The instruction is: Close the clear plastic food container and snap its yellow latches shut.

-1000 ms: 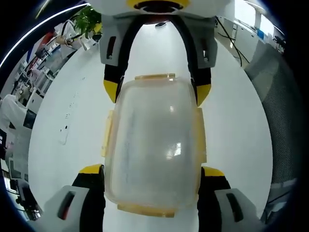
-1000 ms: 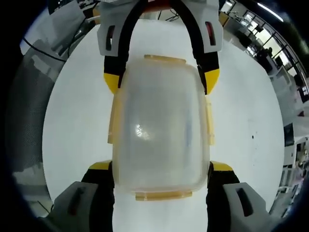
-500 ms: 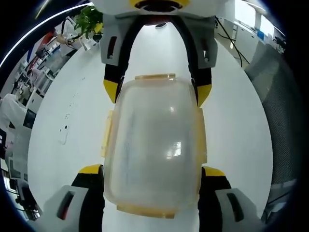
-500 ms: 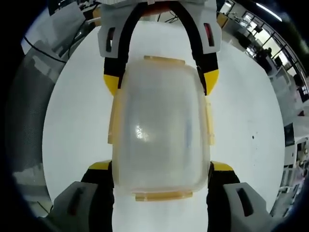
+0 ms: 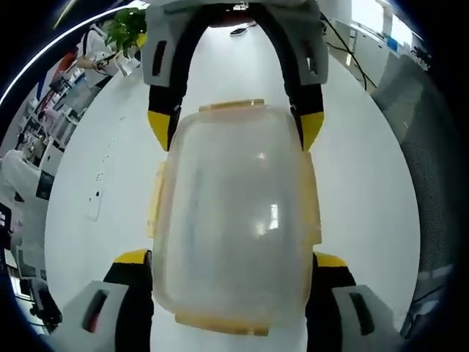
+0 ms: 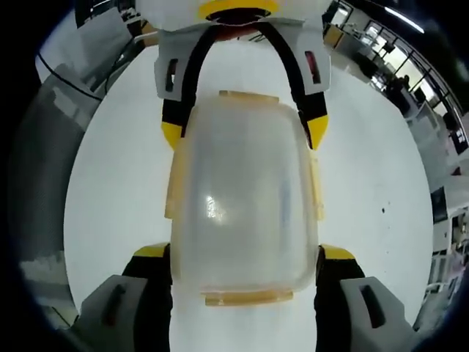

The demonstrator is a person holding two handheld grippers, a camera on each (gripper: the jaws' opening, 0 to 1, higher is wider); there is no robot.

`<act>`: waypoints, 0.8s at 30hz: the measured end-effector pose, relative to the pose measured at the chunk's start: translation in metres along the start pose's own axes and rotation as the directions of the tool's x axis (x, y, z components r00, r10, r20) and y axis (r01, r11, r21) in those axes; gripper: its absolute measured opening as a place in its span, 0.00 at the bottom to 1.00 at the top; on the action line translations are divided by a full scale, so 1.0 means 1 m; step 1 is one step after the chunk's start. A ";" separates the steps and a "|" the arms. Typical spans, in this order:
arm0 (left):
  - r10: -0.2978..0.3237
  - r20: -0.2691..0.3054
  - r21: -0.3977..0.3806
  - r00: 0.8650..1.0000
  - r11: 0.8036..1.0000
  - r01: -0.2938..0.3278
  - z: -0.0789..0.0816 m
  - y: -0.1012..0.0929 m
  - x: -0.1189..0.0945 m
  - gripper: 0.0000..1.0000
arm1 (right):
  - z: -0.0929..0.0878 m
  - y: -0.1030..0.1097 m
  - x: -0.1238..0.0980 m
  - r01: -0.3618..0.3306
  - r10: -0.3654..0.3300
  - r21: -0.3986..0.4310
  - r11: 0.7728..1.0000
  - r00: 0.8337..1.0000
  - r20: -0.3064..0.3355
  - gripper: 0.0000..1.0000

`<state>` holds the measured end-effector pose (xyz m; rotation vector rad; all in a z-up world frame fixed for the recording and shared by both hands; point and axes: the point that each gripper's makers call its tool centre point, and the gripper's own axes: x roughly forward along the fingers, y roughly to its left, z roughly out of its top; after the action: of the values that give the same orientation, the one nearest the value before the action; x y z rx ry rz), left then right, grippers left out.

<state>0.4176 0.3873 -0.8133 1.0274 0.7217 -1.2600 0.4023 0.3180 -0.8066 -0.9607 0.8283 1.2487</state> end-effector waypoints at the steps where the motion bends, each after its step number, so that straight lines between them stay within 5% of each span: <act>1: 0.000 0.006 -0.002 1.000 1.000 0.000 0.000 0.000 0.000 0.84 | 0.000 0.000 0.000 0.002 -0.002 0.000 1.000 1.000 0.005 0.78; 9: -0.006 0.051 -0.051 0.999 0.999 0.009 0.006 0.003 -0.007 0.81 | 0.000 -0.001 0.003 0.020 -0.021 -0.018 1.000 1.000 -0.022 0.79; 15: 0.056 0.118 -0.116 0.991 0.992 -0.042 0.007 0.008 -0.020 0.80 | 0.001 -0.004 -0.003 0.043 -0.046 0.065 0.997 0.997 0.059 0.80; 19: 0.158 0.194 -0.232 0.968 0.966 -0.111 0.010 0.014 -0.030 0.88 | 0.004 -0.007 -0.009 0.073 -0.098 0.138 0.988 0.978 0.186 0.83; 21: 0.249 0.223 -0.281 0.942 0.942 -0.182 0.010 0.021 -0.039 0.91 | 0.011 -0.006 -0.013 0.065 -0.124 0.215 0.974 0.953 0.275 0.84; 24: 0.293 0.270 -0.398 0.917 0.901 -0.171 0.008 0.018 -0.044 0.91 | 0.010 -0.009 -0.017 0.111 -0.198 0.267 0.957 0.924 0.327 0.87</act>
<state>0.4258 0.3975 -0.7672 0.5591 0.5310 -1.0003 0.4090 0.3205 -0.7856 -0.5692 0.5925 1.1079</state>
